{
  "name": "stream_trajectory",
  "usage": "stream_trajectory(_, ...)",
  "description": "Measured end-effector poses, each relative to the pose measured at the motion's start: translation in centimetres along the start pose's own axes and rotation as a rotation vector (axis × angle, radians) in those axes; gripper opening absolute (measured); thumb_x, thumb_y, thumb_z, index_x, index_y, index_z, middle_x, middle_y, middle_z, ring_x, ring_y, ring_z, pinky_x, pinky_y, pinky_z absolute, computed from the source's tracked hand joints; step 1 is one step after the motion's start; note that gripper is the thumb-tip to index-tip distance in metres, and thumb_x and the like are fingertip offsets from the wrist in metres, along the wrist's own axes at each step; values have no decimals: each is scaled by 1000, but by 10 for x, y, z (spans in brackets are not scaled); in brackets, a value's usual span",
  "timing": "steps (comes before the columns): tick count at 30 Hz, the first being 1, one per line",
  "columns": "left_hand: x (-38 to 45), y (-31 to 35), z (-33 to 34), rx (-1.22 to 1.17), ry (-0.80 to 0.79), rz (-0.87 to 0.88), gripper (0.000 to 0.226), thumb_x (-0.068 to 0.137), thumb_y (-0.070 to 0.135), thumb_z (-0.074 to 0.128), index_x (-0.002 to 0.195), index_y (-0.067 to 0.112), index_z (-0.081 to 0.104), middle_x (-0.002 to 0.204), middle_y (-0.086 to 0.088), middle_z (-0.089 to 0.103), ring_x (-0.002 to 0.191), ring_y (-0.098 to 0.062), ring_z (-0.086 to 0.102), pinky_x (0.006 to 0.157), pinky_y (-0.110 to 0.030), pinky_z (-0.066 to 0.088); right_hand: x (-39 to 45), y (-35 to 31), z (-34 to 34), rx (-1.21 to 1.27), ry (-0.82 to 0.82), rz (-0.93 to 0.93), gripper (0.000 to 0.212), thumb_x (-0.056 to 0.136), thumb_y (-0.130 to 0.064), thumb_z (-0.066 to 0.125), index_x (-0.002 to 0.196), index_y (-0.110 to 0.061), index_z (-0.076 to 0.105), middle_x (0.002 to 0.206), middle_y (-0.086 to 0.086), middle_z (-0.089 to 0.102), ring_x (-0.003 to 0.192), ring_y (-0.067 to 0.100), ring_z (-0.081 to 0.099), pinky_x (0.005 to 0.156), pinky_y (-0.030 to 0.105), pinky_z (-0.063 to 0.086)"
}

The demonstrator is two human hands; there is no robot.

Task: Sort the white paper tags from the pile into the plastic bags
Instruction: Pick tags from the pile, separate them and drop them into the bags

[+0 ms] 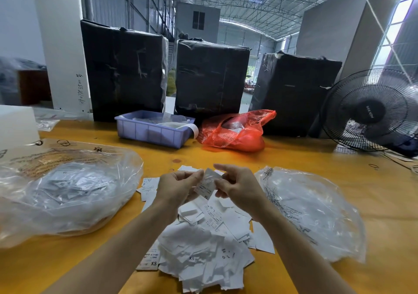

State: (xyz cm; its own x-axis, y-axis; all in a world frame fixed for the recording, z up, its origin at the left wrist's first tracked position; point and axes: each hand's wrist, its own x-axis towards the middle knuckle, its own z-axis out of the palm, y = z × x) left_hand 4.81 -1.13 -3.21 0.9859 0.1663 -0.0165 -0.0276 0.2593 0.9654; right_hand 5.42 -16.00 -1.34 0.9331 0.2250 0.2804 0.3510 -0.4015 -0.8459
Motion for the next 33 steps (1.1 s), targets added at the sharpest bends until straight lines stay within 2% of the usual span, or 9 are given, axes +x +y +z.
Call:
stream_trajectory(5, 1, -1, 0, -40, 27, -30, 13, 78, 15, 74, 78, 4, 68, 76, -14, 71, 67, -22, 68, 58, -25, 54, -2, -3, -2, -38, -38, -32, 29, 90, -9, 61, 119, -6, 63, 82, 7, 67, 60, 7, 60, 62, 26, 50)
stream_trajectory(8, 0, -2, 1, -39, 51, -19, 14, 78, 14, 74, 82, 1, 70, 82, -16, 70, 72, -24, 67, 59, -27, 54, -4, -4, -1, -73, -70, -36, 27, 87, -14, 67, 112, -4, 67, 86, 5, 67, 62, 7, 61, 58, 20, 48)
stream_trajectory(10, 0, -2, 2, -36, 54, -28, 16, 79, 15, 74, 85, 0, 70, 82, -16, 71, 72, -24, 68, 60, -28, 53, -4, -4, -1, -43, -46, -28, 28, 85, -12, 69, 111, -3, 67, 84, 6, 67, 60, 7, 60, 56, 16, 47)
stream_trajectory(13, -1, -2, 3, -24, 59, -30, 16, 79, 16, 74, 84, 1, 70, 79, -14, 70, 72, -23, 67, 60, -27, 52, -3, -4, -2, 44, 0, -3, 23, 84, -3, 68, 106, 1, 67, 78, 11, 67, 57, 10, 59, 58, 21, 48)
stream_trajectory(16, -1, -2, 3, -34, 87, -24, 15, 77, 16, 75, 81, 2, 70, 79, -13, 68, 76, -24, 64, 68, -32, 55, -4, -4, -2, 81, -25, 13, 16, 83, -1, 68, 99, 3, 70, 75, 18, 68, 57, 12, 60, 60, 23, 49)
stream_trajectory(20, -1, -1, 3, -28, 65, -46, 13, 78, 16, 75, 79, 4, 69, 82, -14, 68, 80, -25, 64, 71, -34, 55, -4, -5, -2, 160, -41, 62, 8, 83, 1, 66, 88, -5, 71, 70, 11, 66, 55, 9, 59, 59, 20, 49)
stream_trajectory(23, -2, 3, -1, 22, -42, -91, 16, 79, 17, 74, 85, 2, 69, 74, -10, 68, 61, -15, 65, 54, -23, 53, -3, -5, -5, 255, -9, 147, 9, 84, 3, 64, 83, -4, 69, 68, 11, 65, 53, 9, 58, 56, 18, 48)
stream_trajectory(25, -3, 6, -5, 97, -98, -128, 14, 78, 14, 74, 85, 3, 70, 65, -6, 65, 47, -7, 59, 46, -17, 49, -3, -5, -6, 309, 12, 212, 6, 84, 3, 64, 84, 0, 69, 68, 12, 64, 52, 10, 57, 52, 17, 47)
stream_trajectory(33, -2, 12, -12, 278, -213, -193, 13, 74, 3, 76, 85, -2, 70, 48, -1, 61, 37, -4, 50, 40, -14, 42, -3, -3, -3, 318, 55, 284, 5, 81, 1, 68, 84, -3, 69, 69, 9, 66, 55, 11, 61, 58, 20, 50)
